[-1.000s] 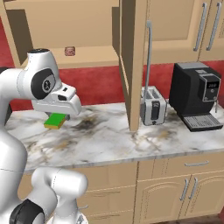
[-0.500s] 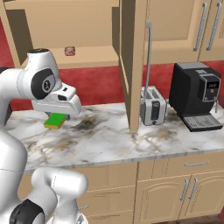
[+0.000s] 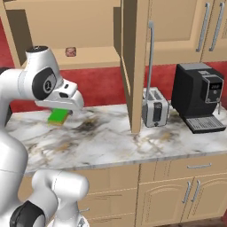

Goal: Pick up the sponge and bar soap from the sink, and place them back in the cabinet, and close the cabinet door.

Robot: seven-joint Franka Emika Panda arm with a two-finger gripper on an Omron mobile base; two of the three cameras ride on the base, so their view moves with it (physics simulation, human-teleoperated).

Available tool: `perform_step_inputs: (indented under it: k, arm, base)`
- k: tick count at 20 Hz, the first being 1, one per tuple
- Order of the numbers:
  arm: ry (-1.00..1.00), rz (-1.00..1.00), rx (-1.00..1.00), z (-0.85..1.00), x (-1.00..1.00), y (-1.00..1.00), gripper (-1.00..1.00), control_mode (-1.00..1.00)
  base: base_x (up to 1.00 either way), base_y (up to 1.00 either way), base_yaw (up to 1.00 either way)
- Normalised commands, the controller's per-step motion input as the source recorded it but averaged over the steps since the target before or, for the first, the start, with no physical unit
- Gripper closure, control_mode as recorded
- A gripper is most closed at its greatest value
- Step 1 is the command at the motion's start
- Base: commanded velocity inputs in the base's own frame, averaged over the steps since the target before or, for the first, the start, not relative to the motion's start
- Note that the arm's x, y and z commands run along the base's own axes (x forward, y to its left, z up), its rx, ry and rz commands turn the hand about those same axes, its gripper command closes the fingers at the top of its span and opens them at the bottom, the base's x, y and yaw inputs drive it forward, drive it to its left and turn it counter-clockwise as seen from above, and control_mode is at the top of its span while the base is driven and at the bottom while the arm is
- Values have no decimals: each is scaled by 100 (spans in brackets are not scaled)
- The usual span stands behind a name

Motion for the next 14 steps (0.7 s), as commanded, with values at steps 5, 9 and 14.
perform_step_inputs:
  k: [5,9,14]
  arm:
    - [-17,0,0,21,35,0,100,-100]
    - [-13,0,0,16,40,0,100,-100]
    - [-9,0,0,23,40,0,100,-100]
  base:
    - [0,0,0]
    - [0,0,0]
    - [0,0,0]
